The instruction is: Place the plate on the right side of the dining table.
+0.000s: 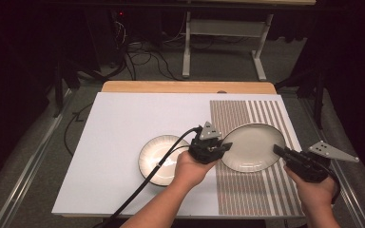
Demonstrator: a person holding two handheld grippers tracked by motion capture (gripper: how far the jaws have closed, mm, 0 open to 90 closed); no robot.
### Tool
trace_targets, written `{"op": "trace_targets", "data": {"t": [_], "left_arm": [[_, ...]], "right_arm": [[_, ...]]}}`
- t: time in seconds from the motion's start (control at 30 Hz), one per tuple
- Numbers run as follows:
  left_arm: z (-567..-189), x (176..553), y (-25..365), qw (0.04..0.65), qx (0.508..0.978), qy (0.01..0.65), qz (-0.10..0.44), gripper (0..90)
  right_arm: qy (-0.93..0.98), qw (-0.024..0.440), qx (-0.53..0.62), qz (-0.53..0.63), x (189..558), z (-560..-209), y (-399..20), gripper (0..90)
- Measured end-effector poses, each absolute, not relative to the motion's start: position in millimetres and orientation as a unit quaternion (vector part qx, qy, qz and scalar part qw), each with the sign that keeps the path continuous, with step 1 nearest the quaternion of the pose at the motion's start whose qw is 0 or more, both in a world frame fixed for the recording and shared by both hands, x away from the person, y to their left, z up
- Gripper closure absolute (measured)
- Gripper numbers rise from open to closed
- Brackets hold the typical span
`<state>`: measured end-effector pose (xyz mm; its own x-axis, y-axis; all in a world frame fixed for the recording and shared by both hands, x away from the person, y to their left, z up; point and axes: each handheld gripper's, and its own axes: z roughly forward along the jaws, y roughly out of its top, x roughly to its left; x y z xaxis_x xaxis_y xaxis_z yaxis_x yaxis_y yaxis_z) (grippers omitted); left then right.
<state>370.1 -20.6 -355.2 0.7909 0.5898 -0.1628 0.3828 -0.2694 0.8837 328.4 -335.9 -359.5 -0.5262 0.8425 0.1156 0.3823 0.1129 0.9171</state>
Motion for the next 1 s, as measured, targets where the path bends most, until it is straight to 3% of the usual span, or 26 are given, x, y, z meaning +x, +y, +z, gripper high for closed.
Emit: {"op": "trace_targets", "data": {"t": [1.0], "left_arm": [[-397.3,389.6,-62.5,0.497,0.795,0.342,0.062,75.5]], "right_arm": [[0.708,0.23,0.472,0.473,326.2,-387.3,-368.5,86.2]]}}
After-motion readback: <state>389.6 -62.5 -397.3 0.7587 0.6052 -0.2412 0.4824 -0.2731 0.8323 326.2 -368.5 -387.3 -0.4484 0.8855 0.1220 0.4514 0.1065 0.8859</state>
